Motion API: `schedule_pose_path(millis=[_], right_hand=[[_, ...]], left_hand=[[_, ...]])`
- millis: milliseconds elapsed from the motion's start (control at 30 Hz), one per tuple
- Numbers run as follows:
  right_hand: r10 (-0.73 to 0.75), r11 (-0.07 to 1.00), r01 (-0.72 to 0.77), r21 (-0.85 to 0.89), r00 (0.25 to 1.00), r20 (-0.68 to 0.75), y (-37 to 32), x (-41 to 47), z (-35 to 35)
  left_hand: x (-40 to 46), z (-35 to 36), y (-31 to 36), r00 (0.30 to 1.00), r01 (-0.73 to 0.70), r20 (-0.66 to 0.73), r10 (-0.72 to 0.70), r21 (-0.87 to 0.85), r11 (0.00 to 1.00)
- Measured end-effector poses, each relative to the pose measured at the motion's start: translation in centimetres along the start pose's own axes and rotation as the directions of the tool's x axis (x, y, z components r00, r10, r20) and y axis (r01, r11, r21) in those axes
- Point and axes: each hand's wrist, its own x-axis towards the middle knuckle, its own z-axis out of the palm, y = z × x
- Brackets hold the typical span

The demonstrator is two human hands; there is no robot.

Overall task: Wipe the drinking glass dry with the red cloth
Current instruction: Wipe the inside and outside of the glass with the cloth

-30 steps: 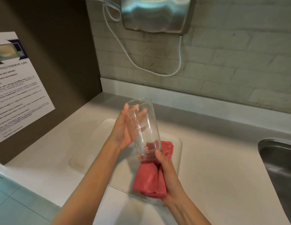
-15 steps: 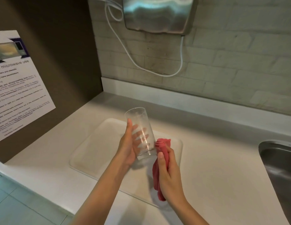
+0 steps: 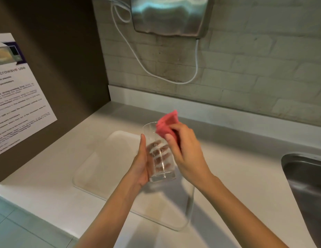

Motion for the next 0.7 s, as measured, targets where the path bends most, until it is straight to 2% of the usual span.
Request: schedule_pose_path(millis=[67,100,233,400,467,567,633,700], right_hand=[[-0.087,0.977,0.109,-0.185,0.989,0.123,0.4,1.3,0.6],[-0.094,0.968,0.127,-0.218,0.983,0.155,0.6,1.6,0.9],[-0.138,0.959,0.169,-0.229,0.98,0.145,1.3,1.8,1.7],[-0.191,0.906,0.225,-0.358,0.973,0.128,1.1,1.9,2.9],[-0.264,0.863,0.331,-0.381,0.94,0.217,1.1,1.6,2.7],[-0.391,0.765,0.534,-0.361,0.83,0.398,1.6,-0.4,2.1],[-0.423,0.753,0.587,-0.296,0.778,0.464,2.1,-2.2,1.8],[-0.442,0.758,0.595,-0.268,0.77,0.461,2.3,-2.9,1.2]], left_hand=[[0.1,0.2,0.1,0.999,-0.017,0.049,0.016,0.026,1.0],[0.2,0.3,0.1,0.998,-0.021,0.061,0.019,0.036,0.999],[0.5,-0.2,0.3,0.999,-0.029,0.039,0.026,0.08,0.996],[0.5,-0.1,0.4,0.999,-0.032,0.018,0.031,0.081,0.996],[0.5,-0.6,0.3,0.999,-0.051,0.007,0.051,0.044,0.998],[0.1,-1.2,1.2,0.999,-0.005,0.034,0.006,-0.04,0.999],[0.3,-1.4,2.1,1.0,-0.009,0.004,0.009,0.028,1.0],[0.3,-1.4,2.4,0.999,-0.021,-0.026,0.024,0.098,0.995]])
